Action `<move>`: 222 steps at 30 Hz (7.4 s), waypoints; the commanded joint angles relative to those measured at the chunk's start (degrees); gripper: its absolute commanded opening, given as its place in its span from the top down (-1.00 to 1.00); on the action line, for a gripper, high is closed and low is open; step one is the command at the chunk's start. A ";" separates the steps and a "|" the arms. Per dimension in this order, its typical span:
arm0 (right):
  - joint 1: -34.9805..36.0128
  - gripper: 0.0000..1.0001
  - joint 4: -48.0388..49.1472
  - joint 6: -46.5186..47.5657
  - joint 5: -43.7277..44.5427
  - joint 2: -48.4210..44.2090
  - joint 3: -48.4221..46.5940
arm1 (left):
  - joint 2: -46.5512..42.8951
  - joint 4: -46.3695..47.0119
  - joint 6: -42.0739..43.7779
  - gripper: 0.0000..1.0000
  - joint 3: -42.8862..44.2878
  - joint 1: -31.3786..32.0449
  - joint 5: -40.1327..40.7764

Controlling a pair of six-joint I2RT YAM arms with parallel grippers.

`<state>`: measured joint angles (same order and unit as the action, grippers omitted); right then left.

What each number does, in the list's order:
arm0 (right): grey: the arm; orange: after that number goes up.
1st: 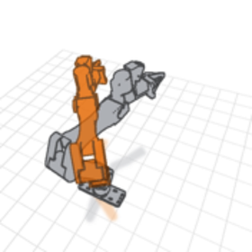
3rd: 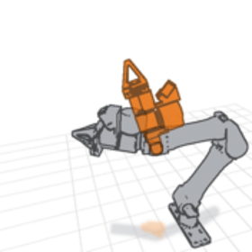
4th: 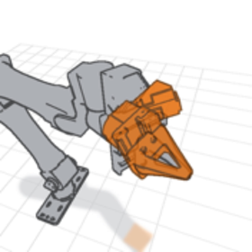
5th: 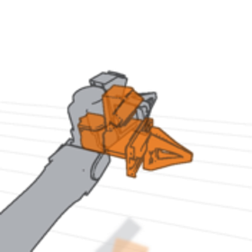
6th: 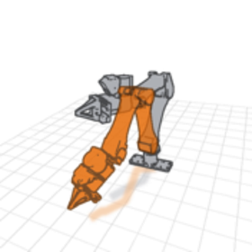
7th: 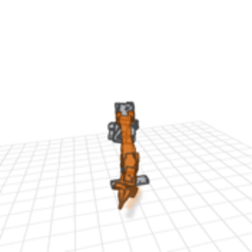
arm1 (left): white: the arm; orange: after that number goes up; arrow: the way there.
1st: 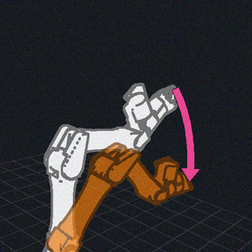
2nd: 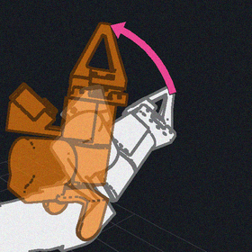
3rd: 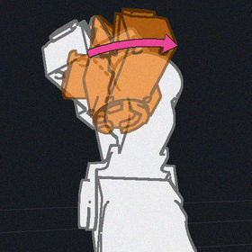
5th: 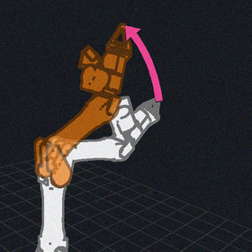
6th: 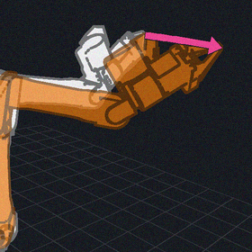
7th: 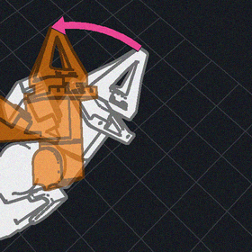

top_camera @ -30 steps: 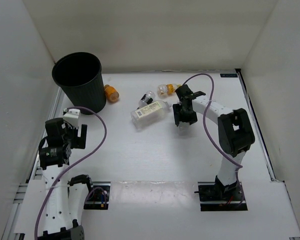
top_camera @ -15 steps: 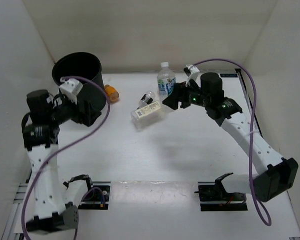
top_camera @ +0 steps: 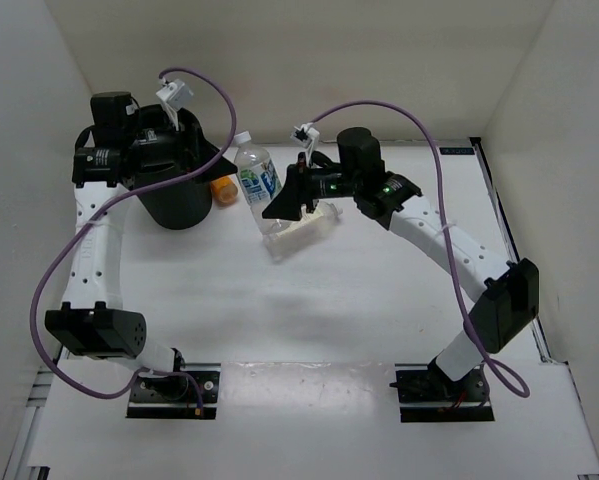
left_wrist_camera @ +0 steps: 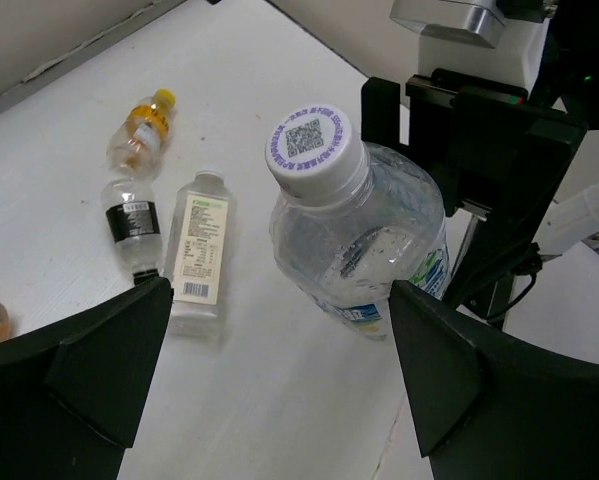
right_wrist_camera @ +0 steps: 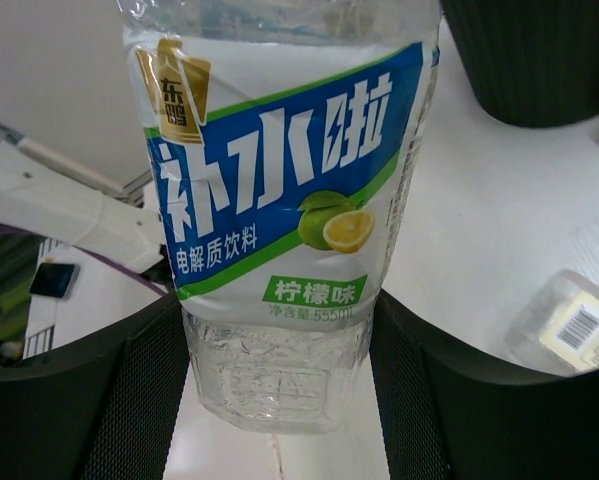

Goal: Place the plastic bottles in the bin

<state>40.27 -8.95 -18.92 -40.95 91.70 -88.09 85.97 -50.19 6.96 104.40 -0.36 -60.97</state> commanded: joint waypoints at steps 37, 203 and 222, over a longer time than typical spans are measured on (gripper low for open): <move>3.41 0.99 1.83 -1.91 -10.82 8.41 -15.88 | 3.06 4.14 -2.04 -0.73 0.73 5.63 -16.64; -25.86 -1.00 -18.03 -5.87 28.47 -25.26 28.06 | 17.47 16.97 5.00 0.60 29.29 1.51 73.54; -25.86 -1.00 -18.03 -6.40 29.08 -28.16 30.35 | 15.72 16.97 2.00 -1.00 9.60 -7.64 64.93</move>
<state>14.63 -28.29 -25.10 -11.75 64.49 -58.15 107.28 -34.65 9.19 115.09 -8.34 7.07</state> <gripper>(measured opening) 0.996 0.994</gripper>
